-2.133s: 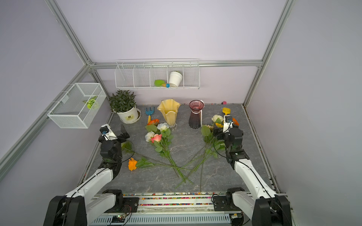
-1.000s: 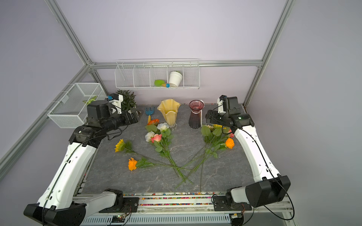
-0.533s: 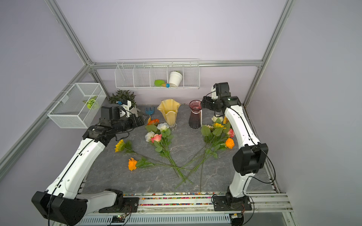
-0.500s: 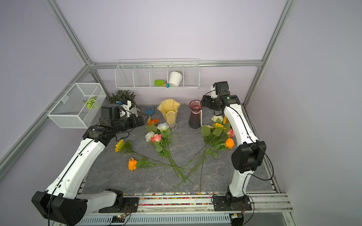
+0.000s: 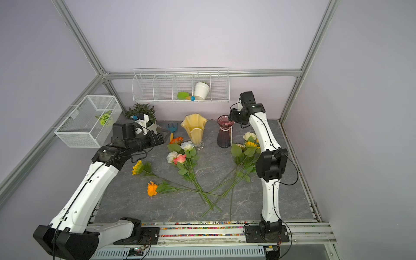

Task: Arrange the flowers in different vases according to their variety
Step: Move the vase to the center of the board.

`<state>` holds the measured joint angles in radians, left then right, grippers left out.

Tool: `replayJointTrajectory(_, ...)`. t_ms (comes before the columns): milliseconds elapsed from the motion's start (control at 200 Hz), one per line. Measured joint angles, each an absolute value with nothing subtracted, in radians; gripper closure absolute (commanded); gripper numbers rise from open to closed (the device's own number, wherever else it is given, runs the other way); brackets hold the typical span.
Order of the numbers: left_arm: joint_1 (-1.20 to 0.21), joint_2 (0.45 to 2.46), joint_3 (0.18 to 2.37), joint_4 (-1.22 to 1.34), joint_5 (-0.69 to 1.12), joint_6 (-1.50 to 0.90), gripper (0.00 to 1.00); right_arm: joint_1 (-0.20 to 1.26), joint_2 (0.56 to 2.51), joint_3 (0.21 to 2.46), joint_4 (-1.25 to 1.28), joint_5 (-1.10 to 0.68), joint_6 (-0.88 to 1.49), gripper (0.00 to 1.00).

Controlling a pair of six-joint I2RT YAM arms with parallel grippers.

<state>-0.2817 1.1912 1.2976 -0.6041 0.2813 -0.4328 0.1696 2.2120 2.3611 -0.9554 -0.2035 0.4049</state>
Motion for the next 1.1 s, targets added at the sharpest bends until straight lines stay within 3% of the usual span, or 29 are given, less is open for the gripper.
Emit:
replayJointTrajectory(230,-0.282,1.157,1.298,-0.636,0.281,-0.424,0.00,0.169,2.248,2.411,-1.019,-0.229,0.404,0.47)
replayJointTrajectory(410,-0.282,1.156,1.296,-0.656,0.281,-0.417,0.00,0.168,2.278,2.457,-1.057,-0.266,0.408,0.59)
replayJointTrajectory(655,-0.282,1.150,1.285,-0.665,0.281,-0.410,0.00,0.168,2.317,2.503,-1.088,-0.301,0.423,0.68)
replayJointTrajectory(750,-0.282,1.149,1.285,-0.665,0.281,-0.408,0.00,0.168,2.327,2.503,-1.093,-0.308,0.426,0.78)
replayJointTrajectory(870,-0.282,1.148,1.285,-0.665,0.281,-0.406,0.00,0.164,2.334,2.508,-1.105,-0.326,0.445,1.00)
replayJointTrajectory(1100,-0.282,1.148,1.284,-0.665,0.281,-0.406,0.00,0.162,2.334,2.513,-1.118,-0.331,0.448,1.00)
